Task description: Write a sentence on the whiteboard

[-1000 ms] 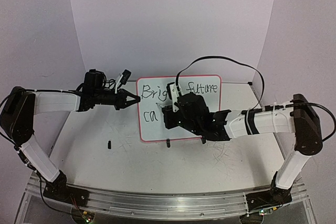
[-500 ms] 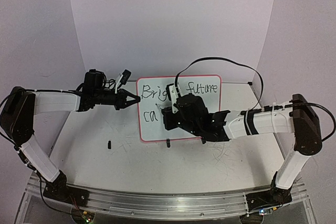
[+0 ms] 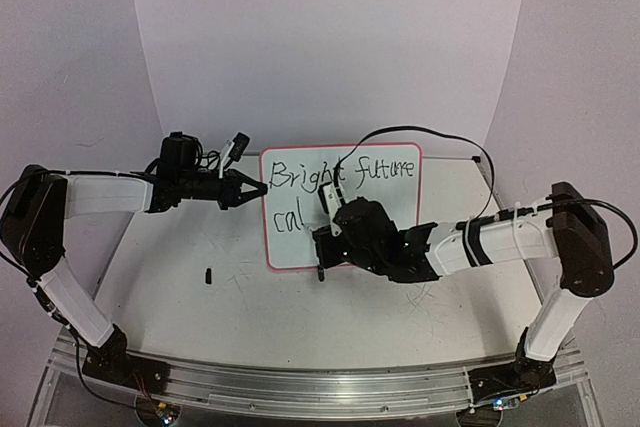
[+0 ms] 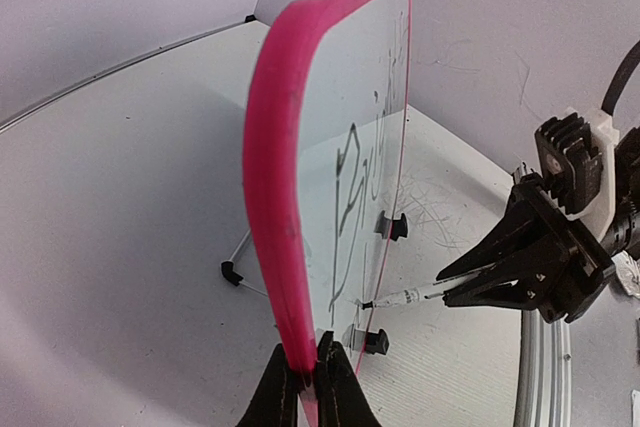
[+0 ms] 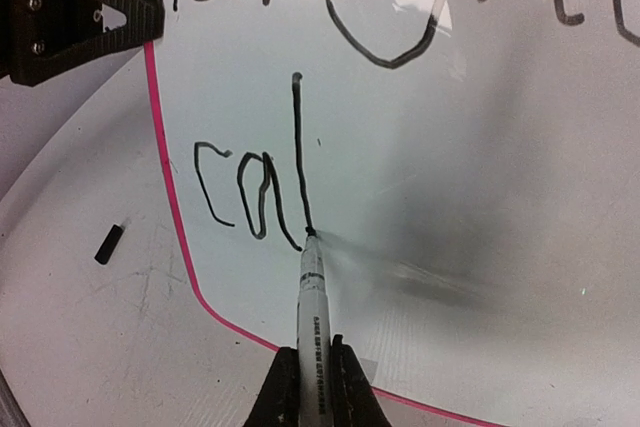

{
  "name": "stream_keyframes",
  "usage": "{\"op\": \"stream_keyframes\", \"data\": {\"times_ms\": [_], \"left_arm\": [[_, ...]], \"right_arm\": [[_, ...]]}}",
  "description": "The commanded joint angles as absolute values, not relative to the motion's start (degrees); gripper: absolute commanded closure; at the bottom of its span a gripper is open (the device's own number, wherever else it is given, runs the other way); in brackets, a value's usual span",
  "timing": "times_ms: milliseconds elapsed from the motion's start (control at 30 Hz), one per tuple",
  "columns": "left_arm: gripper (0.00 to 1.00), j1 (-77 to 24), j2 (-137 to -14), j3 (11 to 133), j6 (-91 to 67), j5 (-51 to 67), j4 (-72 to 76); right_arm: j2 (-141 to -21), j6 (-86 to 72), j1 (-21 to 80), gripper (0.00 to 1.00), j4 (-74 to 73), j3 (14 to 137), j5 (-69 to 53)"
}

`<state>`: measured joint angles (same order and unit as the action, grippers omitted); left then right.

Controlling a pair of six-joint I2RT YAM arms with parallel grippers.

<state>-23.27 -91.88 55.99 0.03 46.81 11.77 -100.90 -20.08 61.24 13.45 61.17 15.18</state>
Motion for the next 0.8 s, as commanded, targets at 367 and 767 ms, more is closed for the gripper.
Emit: {"op": "stream_keyframes", "data": {"times_ms": [367, 767], "left_arm": [[1.0, -22.9, -89.3, 57.5, 3.1, 44.8, 15.3], [1.0, -22.9, -89.1, 57.4, 3.1, 44.9, 15.3]], "right_arm": [[-92.9, -19.1, 61.6, 1.0, 15.1, 58.5, 17.1], [-97.6, -16.0, 60.2, 1.0, 16.3, 65.0, 19.8]]}}
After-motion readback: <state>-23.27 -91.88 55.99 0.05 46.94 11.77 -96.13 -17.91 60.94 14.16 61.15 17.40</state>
